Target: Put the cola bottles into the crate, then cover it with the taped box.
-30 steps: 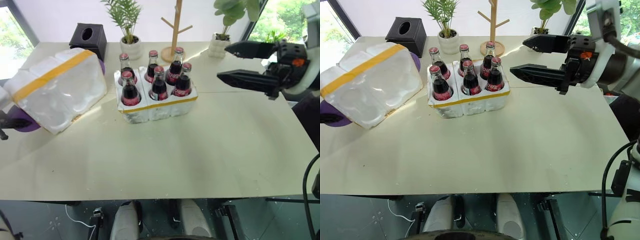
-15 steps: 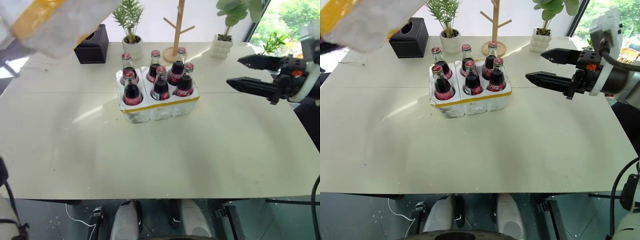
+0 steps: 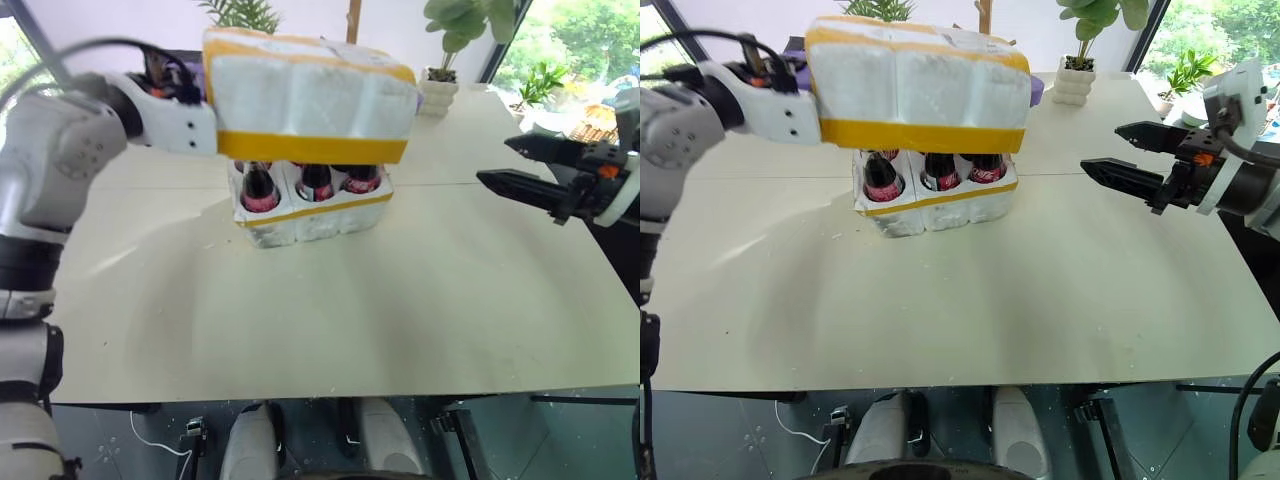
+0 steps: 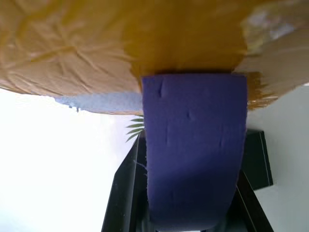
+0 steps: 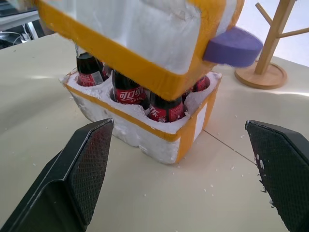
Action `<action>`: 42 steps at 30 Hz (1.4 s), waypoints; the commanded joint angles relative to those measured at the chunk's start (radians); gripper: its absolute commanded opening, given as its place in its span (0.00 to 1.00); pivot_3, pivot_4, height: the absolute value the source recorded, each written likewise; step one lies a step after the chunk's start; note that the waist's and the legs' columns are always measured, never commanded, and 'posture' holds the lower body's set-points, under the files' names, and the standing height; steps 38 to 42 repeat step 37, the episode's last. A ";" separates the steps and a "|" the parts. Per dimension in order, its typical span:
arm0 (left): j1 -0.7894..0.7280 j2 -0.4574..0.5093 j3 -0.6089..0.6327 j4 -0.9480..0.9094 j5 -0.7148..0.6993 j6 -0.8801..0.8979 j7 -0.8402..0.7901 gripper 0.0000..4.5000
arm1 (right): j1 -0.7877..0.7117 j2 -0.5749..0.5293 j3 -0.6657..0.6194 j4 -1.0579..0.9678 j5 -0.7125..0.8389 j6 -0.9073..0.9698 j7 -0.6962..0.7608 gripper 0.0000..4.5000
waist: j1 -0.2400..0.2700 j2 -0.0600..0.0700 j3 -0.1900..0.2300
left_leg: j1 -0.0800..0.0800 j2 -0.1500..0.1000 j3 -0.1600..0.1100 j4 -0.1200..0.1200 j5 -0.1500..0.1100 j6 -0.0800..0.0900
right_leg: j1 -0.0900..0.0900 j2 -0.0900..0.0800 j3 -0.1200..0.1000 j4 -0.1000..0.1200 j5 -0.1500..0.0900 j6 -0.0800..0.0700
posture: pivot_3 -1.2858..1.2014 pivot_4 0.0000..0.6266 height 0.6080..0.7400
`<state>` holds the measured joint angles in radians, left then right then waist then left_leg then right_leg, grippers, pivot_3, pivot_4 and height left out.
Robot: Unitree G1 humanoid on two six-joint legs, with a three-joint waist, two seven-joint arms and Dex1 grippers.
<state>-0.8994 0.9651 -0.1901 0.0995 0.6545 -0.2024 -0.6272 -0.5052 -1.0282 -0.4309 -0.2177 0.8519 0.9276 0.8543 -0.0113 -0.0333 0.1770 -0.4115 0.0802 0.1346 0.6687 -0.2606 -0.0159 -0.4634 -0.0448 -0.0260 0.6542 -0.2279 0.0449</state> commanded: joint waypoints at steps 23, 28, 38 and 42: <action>0.697 -0.043 0.543 -0.385 -0.562 0.252 -0.168 0.93 | 0.089 -0.009 -0.039 0.006 -0.024 -0.068 0.029 1.00 | -0.001 0.001 -0.001 | 0.003 0.000 -0.001 -0.001 0.000 0.000 | 0.003 -0.001 0.000 -0.001 0.000 0.000 | 0.52 0.24 1.00; 0.615 -0.021 0.766 -0.370 -1.209 1.007 -0.394 0.93 | 0.058 -0.033 -0.004 0.066 -0.023 -0.072 0.097 1.00 | 0.001 0.000 0.000 | 0.004 0.001 -0.003 0.001 0.001 -0.001 | 0.005 0.000 -0.001 -0.001 0.000 0.000 | 0.52 0.24 1.00; 0.499 0.187 0.631 -0.209 -1.337 1.057 -0.632 0.93 | -0.095 -0.035 0.185 0.146 -0.076 -0.101 0.250 1.00 | -0.006 0.002 -0.002 | 0.005 0.000 -0.003 -0.001 0.001 -0.001 | 0.005 0.000 -0.002 -0.002 -0.001 -0.001 | 0.52 0.24 1.00; 0.499 0.187 0.631 -0.209 -1.337 1.057 -0.632 0.93 | -0.095 -0.035 0.185 0.146 -0.076 -0.101 0.250 1.00 | -0.006 0.002 -0.002 | 0.005 0.000 -0.003 -0.001 0.001 -0.001 | 0.005 0.000 -0.002 -0.002 -0.001 -0.001 | 0.52 0.24 1.00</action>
